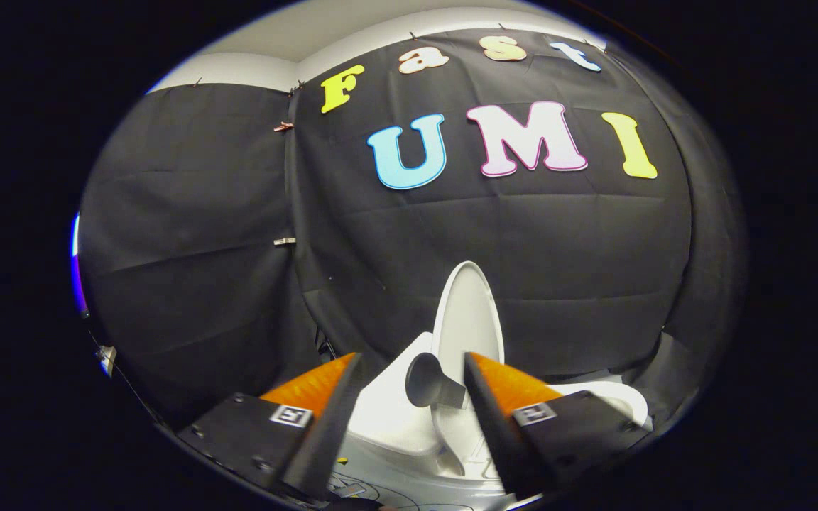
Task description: Open the toilet lid.
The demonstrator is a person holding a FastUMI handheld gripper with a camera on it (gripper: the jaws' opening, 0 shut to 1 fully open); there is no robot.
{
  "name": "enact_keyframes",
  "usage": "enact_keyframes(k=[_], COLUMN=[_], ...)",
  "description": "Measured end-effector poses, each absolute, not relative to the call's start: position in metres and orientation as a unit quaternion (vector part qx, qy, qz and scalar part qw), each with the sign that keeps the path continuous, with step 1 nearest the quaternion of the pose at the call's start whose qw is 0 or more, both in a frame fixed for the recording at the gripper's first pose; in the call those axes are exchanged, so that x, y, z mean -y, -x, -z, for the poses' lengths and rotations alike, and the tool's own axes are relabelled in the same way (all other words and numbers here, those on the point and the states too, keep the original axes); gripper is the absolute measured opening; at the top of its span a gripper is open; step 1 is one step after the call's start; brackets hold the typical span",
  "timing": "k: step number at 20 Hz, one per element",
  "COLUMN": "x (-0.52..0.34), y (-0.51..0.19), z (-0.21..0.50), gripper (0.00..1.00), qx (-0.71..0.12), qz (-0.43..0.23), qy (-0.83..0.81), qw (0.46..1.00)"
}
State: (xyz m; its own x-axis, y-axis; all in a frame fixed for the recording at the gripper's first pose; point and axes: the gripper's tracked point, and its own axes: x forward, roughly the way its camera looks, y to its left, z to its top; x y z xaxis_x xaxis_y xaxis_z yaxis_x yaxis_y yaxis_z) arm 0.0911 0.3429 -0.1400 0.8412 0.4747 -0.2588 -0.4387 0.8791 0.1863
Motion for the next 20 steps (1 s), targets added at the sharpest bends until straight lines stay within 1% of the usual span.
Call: enact_keyframes(k=[1, 2, 11, 16, 20], x=[-0.343, -0.343, -0.310, -0.269, -0.238], y=[-0.089, -0.088, -0.067, -0.053, -0.039], z=[0.136, 0.132, 0.070, 0.023, 0.001], gripper=[0.98, 0.99, 0.99, 0.99, 0.99], qx=[-0.143, -0.137, -0.080, -0.034, -0.018], qz=[-0.244, -0.246, -0.242, -0.218, -0.193], qy=[-0.058, -0.057, -0.059, -0.056, -0.039], qw=[0.957, 0.958, 0.965, 0.974, 0.980])
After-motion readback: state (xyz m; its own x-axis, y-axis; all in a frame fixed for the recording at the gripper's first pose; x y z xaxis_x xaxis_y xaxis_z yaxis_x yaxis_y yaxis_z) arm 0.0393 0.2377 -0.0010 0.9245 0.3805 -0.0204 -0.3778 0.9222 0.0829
